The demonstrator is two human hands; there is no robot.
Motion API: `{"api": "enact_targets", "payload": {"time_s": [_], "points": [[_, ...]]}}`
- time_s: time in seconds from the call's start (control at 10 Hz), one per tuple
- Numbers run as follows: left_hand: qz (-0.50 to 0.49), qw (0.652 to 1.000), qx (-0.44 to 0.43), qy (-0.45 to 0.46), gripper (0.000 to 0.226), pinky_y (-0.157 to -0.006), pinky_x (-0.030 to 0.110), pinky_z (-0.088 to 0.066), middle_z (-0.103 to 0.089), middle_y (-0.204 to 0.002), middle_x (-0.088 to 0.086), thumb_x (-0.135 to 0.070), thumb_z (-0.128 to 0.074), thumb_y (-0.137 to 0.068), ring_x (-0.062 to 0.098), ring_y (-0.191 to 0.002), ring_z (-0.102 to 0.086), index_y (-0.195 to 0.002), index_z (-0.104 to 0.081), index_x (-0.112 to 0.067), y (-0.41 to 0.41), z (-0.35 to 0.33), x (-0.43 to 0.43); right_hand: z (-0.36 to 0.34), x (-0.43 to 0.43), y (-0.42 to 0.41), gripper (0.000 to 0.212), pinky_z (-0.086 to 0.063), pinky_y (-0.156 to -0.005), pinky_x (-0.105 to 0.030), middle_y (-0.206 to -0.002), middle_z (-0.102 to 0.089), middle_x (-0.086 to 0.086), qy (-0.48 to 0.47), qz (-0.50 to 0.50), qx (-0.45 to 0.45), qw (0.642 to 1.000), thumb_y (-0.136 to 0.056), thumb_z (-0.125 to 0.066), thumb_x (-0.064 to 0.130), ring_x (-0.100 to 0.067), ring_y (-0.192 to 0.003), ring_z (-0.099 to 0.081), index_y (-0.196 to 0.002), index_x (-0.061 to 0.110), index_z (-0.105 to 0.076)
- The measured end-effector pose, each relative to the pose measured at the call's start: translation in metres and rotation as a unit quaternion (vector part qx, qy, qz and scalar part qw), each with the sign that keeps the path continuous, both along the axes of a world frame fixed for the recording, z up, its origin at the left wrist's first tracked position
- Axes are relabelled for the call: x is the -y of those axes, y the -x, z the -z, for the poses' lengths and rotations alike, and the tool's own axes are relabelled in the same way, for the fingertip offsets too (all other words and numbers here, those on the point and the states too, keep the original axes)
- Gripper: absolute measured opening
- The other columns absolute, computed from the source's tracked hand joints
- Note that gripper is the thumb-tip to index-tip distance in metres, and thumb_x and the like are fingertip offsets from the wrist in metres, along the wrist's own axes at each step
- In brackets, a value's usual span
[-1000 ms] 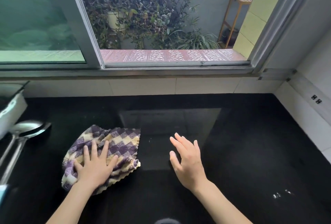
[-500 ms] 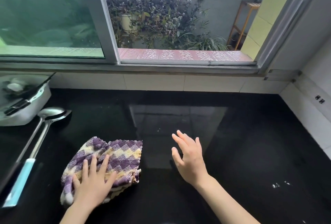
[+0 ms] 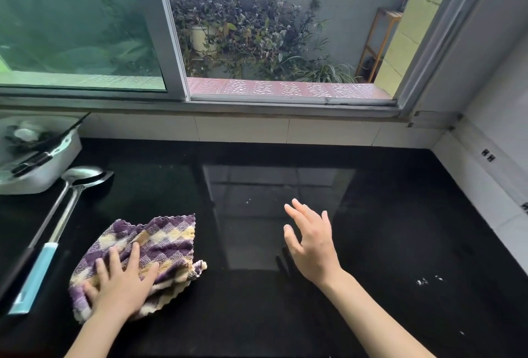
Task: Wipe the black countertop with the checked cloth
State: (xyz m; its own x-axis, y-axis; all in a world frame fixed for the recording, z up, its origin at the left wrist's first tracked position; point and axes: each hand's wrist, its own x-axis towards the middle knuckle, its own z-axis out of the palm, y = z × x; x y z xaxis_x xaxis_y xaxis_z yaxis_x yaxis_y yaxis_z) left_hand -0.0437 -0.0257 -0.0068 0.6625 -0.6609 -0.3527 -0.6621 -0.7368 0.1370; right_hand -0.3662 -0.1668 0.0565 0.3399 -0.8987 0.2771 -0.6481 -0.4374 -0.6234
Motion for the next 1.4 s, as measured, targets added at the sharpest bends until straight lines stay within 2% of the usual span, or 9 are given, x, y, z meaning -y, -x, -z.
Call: {"api": "enact_targets", "payload": {"time_s": [0.2, 0.5, 0.6, 0.8, 1.0, 1.1, 1.2, 1.3, 1.4], "points": [[-0.007, 1.000, 0.011, -0.015, 0.071, -0.107, 0.063, 0.002, 0.018, -0.155, 0.007, -0.067, -0.019, -0.086, 0.033, -0.140, 0.017, -0.145, 0.009, -0.038, 0.005, 0.005, -0.020, -0.006, 0.006, 0.006, 0.057, -0.006, -0.112, -0.050, -0.142, -0.046, -0.004, 0.009, 0.006, 0.002, 1.000, -0.085, -0.031, 0.045, -0.024, -0.133, -0.038, -0.132, 0.020, -0.052], [0.029, 0.999, 0.022, -0.018, 0.069, -0.110, 0.055, 0.006, 0.017, -0.156, 0.003, -0.064, -0.014, -0.088, 0.033, -0.140, 0.017, -0.145, 0.011, -0.035, 0.001, 0.008, -0.014, -0.027, 0.018, 0.003, 0.049, -0.012, -0.111, -0.057, -0.141, -0.048, -0.005, 0.039, -0.008, 0.030, 0.999, -0.088, -0.040, 0.038, -0.022, -0.131, -0.040, -0.131, 0.018, -0.053], [0.049, 0.998, 0.027, -0.020, 0.066, -0.110, 0.054, 0.007, 0.018, -0.156, 0.003, -0.061, -0.013, -0.090, 0.034, -0.140, 0.017, -0.145, 0.012, -0.034, 0.003, 0.004, -0.007, -0.034, 0.021, -0.004, 0.044, -0.012, -0.110, -0.057, -0.139, -0.049, -0.006, 0.050, -0.013, 0.042, 0.998, -0.088, -0.047, 0.028, -0.023, -0.131, -0.041, -0.130, 0.017, -0.054], [0.100, 0.994, 0.037, -0.018, 0.067, -0.111, 0.053, 0.008, 0.015, -0.156, 0.003, -0.057, -0.015, -0.092, 0.034, -0.140, 0.016, -0.148, 0.005, -0.026, 0.014, 0.000, 0.013, -0.045, 0.019, -0.015, 0.043, -0.012, -0.111, -0.056, -0.139, -0.049, -0.004, 0.061, -0.029, 0.059, 0.996, -0.089, -0.048, 0.027, -0.020, -0.131, -0.041, -0.130, 0.017, -0.054], [0.113, 0.993, 0.025, -0.005, 0.067, -0.111, 0.053, 0.007, 0.016, -0.156, 0.004, -0.059, -0.017, -0.091, 0.036, -0.140, 0.014, -0.147, 0.008, -0.030, 0.029, 0.001, 0.043, -0.077, 0.031, 0.002, 0.044, -0.010, -0.112, -0.051, -0.141, -0.047, -0.003, 0.070, -0.019, 0.088, 0.993, -0.089, -0.049, 0.026, -0.019, -0.133, -0.039, -0.131, 0.017, -0.053], [0.107, 0.994, 0.035, 0.004, 0.069, -0.112, 0.053, 0.006, 0.015, -0.156, 0.003, -0.061, -0.018, -0.090, 0.036, -0.141, 0.012, -0.147, 0.006, -0.030, 0.026, 0.005, 0.048, -0.095, 0.036, 0.014, 0.042, -0.018, -0.113, -0.054, -0.141, -0.047, -0.002, 0.072, -0.005, 0.115, 0.991, -0.090, -0.051, 0.023, -0.014, -0.132, -0.037, -0.132, 0.017, -0.052], [0.111, 0.994, 0.015, 0.002, 0.069, -0.112, 0.051, 0.005, 0.015, -0.156, 0.002, -0.062, -0.022, -0.090, 0.034, -0.141, 0.011, -0.147, 0.006, -0.032, 0.018, 0.002, 0.053, -0.115, 0.039, 0.023, 0.043, -0.029, -0.109, -0.050, -0.140, -0.048, -0.001, 0.078, 0.000, 0.145, 0.986, -0.090, -0.050, 0.026, -0.008, -0.130, -0.037, -0.132, 0.017, -0.052], [0.105, 0.994, 0.004, 0.026, 0.068, -0.112, 0.052, 0.004, 0.012, -0.157, 0.002, -0.059, -0.026, -0.091, 0.032, -0.141, 0.010, -0.147, 0.002, -0.033, 0.016, 0.002, 0.051, -0.133, 0.037, 0.029, 0.042, -0.032, -0.109, -0.041, -0.139, -0.049, 0.002, 0.093, -0.014, 0.177, 0.980, -0.091, -0.049, 0.029, -0.008, -0.131, -0.039, -0.132, 0.019, -0.051], [0.092, 0.991, -0.003, 0.102, 0.064, -0.111, 0.054, 0.006, 0.005, -0.157, 0.003, -0.054, -0.026, -0.093, 0.027, -0.142, 0.012, -0.147, -0.001, -0.033, 0.023, 0.000, 0.055, -0.157, 0.028, 0.029, 0.039, -0.034, -0.108, -0.033, -0.134, -0.053, 0.003, 0.123, -0.024, 0.203, 0.971, -0.092, -0.050, 0.025, -0.005, -0.127, -0.042, -0.131, 0.017, -0.053]]}}
